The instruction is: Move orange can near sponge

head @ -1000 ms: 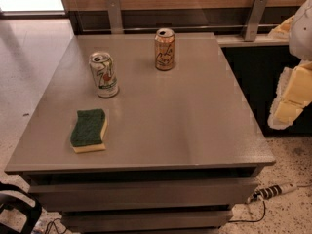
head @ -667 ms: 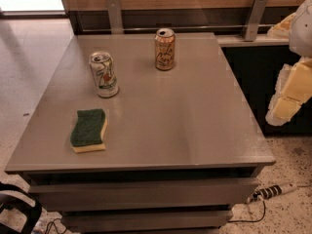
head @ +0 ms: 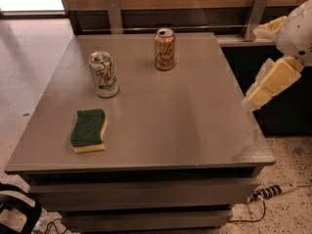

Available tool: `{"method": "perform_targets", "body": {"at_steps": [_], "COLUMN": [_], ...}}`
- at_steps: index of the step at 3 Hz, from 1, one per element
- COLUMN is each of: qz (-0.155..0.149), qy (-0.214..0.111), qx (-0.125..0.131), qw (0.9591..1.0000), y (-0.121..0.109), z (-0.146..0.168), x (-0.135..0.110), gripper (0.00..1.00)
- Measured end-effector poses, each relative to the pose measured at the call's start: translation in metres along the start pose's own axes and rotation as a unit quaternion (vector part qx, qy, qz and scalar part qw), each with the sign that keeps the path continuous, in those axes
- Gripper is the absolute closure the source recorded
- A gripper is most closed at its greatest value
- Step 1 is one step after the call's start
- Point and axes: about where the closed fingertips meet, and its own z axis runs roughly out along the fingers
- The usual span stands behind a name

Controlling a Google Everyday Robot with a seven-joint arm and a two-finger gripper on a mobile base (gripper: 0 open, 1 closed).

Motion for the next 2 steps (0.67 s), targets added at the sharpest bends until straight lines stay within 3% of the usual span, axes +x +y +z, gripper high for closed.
{"method": "perform_targets", "body": {"at_steps": [1,2], "qz": [0.014,0.03], "qy": [-0.078,-0.122], "qx": [0.006,0.022], "qw": [0.9968,0.9918], "y": [-0.021,-0.039], "z": [0.025,0.045], "x": [-0.025,-0.043], "gripper": [0.0,0.0]}}
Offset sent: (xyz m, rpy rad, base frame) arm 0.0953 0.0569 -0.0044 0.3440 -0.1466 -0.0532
